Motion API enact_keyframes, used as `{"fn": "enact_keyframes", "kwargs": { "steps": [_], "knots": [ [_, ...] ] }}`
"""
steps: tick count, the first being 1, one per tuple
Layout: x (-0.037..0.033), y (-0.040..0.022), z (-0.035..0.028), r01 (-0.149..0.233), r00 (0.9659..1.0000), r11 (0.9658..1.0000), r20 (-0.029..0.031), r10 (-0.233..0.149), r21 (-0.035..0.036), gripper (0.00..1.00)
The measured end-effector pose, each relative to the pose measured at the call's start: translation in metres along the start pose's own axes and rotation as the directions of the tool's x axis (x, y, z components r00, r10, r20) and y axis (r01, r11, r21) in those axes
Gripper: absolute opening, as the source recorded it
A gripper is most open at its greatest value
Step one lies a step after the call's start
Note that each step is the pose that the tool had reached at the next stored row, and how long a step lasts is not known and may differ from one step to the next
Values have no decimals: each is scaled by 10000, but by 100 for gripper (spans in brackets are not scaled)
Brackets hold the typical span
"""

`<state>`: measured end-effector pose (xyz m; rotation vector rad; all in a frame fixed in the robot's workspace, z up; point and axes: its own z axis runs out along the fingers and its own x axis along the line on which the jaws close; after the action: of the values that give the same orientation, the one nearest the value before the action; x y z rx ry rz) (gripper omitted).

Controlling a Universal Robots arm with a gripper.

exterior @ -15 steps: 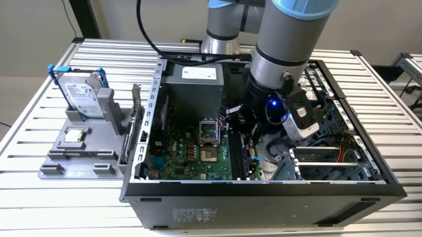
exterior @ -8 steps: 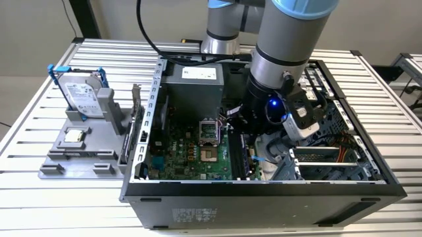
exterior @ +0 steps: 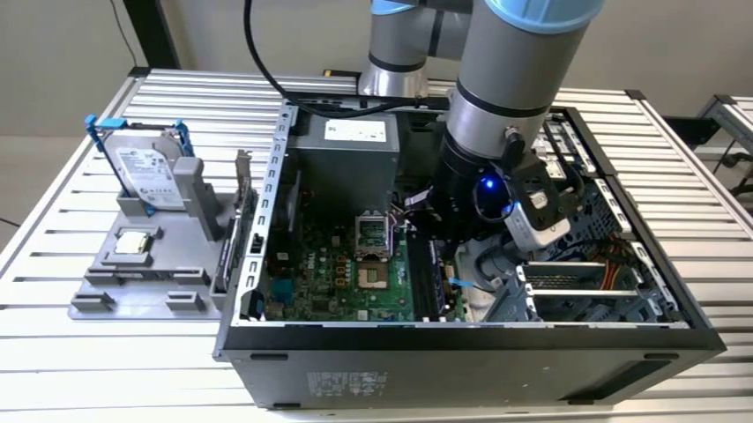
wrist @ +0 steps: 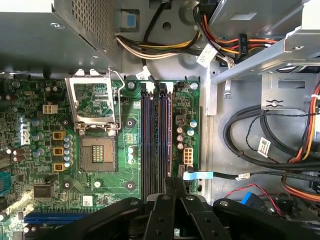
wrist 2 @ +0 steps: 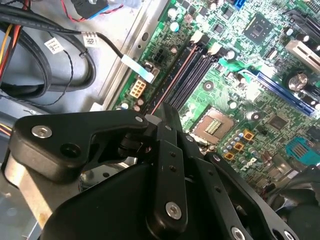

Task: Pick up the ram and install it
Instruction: 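Press down the ram until it locks into place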

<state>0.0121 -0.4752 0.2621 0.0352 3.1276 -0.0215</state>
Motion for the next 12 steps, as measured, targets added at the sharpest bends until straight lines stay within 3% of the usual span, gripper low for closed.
{"fn": "enact_keyframes", "kwargs": {
  "steps": [9,12],
  "knots": [
    [0,0,0,9,10000,10000,0,-9,26,0],
    [0,0,1,482,9988,9988,6,-482,21,0]
  ]
}}
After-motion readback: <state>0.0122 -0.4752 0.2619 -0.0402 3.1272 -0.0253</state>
